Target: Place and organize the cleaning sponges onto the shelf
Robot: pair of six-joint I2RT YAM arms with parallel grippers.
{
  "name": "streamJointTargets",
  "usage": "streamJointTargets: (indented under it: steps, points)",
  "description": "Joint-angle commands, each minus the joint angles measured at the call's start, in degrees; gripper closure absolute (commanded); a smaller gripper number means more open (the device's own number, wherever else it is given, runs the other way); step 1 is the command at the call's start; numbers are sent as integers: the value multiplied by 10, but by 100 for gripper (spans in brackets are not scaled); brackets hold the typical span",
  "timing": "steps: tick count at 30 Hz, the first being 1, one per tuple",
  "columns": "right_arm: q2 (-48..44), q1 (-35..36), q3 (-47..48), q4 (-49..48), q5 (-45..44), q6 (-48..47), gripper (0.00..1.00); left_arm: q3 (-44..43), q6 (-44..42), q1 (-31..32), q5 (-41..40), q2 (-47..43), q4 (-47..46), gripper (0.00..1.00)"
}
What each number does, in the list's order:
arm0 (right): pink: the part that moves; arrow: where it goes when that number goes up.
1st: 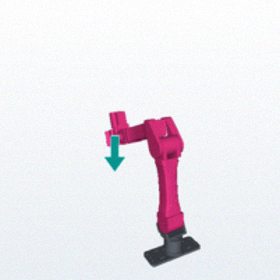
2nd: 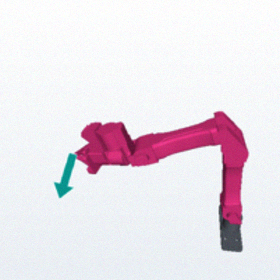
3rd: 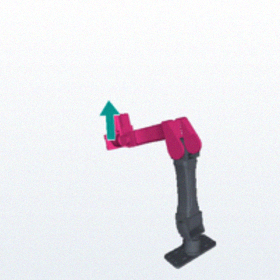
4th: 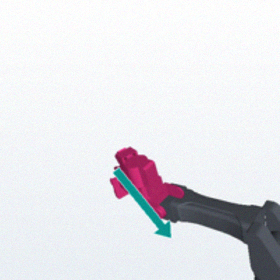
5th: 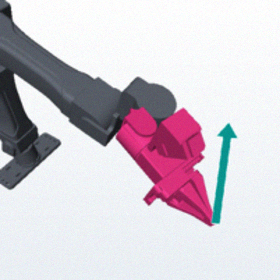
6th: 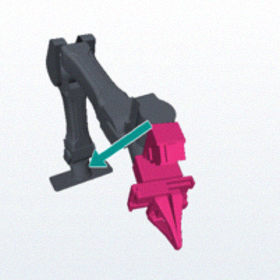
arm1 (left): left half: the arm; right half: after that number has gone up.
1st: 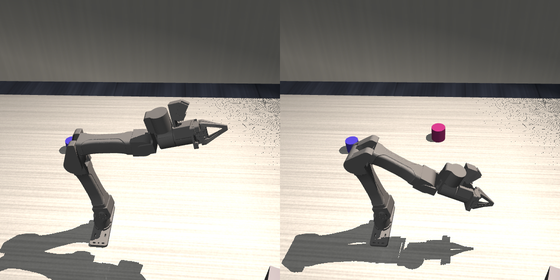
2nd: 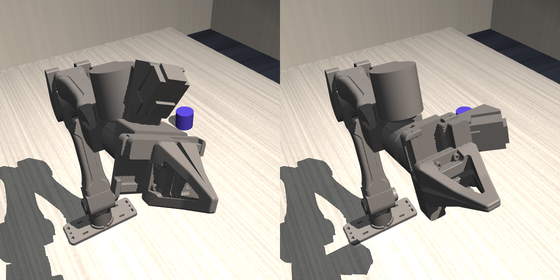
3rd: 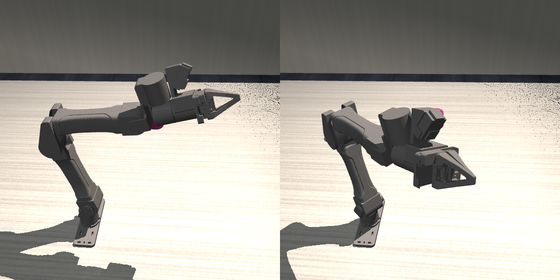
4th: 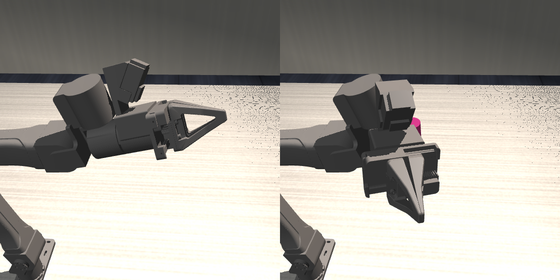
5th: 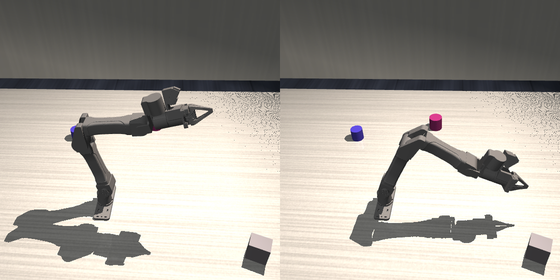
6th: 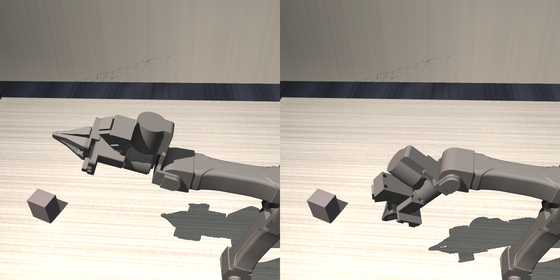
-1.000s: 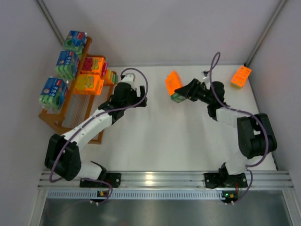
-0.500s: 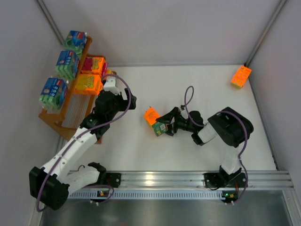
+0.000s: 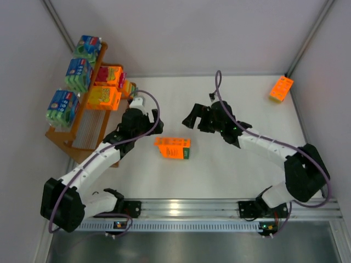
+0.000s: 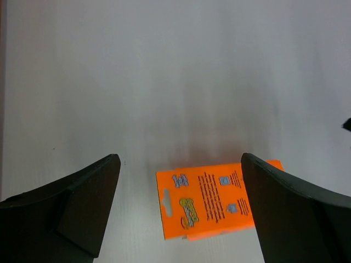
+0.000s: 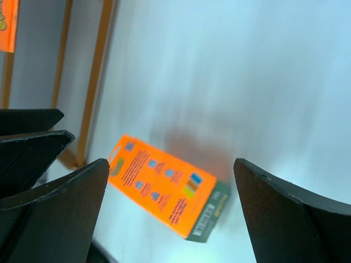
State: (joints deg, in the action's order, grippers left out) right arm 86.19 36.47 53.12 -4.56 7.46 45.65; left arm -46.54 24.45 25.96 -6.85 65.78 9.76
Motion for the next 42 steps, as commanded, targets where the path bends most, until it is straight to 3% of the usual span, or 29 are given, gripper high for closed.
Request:
streamJointTargets:
  steps: [1, 4, 7, 11, 18, 27, 31, 35, 42]
  points:
    - [-55, 5, 22, 205, -140, -163, 1, 8, 38, -2, 8, 16, -9, 2]
    - [-74, 5, 8, 197, -154, -220, 1, 16, 63, -1, 17, 35, -10, 3]
    - [-102, 12, -41, 134, -94, -318, 1, 36, 83, -1, 44, 34, -9, 5]
    - [-123, 41, -86, 70, -26, -339, 1, 65, 110, -1, 86, -1, -5, 6]
    - [-118, 55, -105, 50, -4, -302, 1, 124, 201, -1, 137, -46, 27, 7]
    - [-129, 56, -108, 53, -22, -288, 1, 158, 250, -1, 77, -63, 46, 11]
    - [-125, 56, -102, 58, -62, -282, 1, 155, 267, -1, 97, -65, 32, 24]
    - [-89, 45, -49, 176, -172, -243, 1, 141, 253, -1, 110, -72, 25, 37]
    - [-116, 5, -29, 198, -182, -206, 1, 151, 259, -1, 140, -35, 24, 35]
